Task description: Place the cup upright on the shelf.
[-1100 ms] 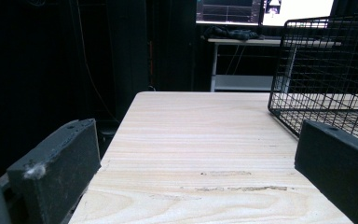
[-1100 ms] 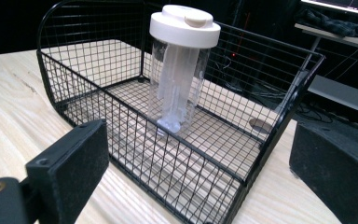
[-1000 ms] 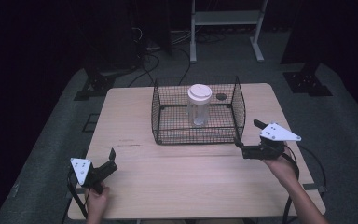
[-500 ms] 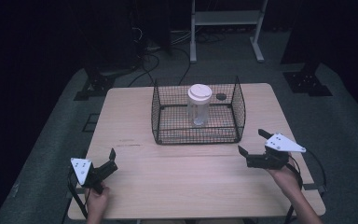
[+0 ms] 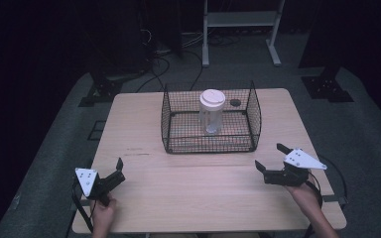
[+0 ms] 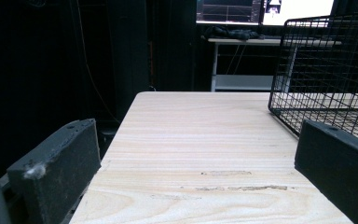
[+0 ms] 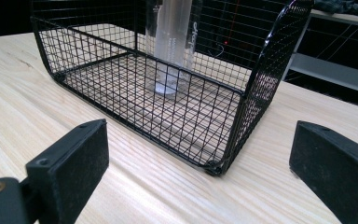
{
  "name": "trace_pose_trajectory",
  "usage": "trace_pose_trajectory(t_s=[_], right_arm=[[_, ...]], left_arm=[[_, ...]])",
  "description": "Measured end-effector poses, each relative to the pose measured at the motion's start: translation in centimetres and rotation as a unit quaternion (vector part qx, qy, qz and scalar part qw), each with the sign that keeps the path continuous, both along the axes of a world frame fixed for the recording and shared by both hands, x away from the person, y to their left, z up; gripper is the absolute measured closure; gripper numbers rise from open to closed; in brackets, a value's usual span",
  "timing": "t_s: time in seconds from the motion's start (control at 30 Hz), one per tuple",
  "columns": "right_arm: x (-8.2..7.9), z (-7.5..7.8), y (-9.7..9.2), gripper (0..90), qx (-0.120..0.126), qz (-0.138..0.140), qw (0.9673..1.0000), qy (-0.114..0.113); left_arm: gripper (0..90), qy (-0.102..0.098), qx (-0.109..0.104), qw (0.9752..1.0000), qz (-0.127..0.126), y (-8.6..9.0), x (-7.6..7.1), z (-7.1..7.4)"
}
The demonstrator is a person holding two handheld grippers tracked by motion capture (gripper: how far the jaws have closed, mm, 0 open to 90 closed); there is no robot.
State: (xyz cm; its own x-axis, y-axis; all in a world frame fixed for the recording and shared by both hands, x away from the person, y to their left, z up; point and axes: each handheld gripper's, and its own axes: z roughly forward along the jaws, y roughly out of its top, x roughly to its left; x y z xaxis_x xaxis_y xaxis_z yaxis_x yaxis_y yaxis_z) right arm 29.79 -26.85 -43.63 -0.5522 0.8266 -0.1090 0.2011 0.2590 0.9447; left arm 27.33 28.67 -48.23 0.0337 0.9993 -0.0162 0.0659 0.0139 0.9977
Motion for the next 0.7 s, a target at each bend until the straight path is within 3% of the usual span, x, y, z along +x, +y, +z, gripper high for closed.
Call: trace_pose_trajectory(t_s=[0.4, 0.7], right_arm=[[-2.0, -1.3, -0.7, 4.0, 0.014, -0.006, 0.9999, 0.003], [-2.6, -2.2, -0.6, 4.0, 0.002, -0.011, 0.9999, 0.000]], left_arm=[[0.0, 0.000, 0.000, 1.0000, 0.001, 0.0, 0.0, 0.0], [0.0, 0.000, -0.001, 1.0000, 0.000, 0.0, 0.0, 0.0]])
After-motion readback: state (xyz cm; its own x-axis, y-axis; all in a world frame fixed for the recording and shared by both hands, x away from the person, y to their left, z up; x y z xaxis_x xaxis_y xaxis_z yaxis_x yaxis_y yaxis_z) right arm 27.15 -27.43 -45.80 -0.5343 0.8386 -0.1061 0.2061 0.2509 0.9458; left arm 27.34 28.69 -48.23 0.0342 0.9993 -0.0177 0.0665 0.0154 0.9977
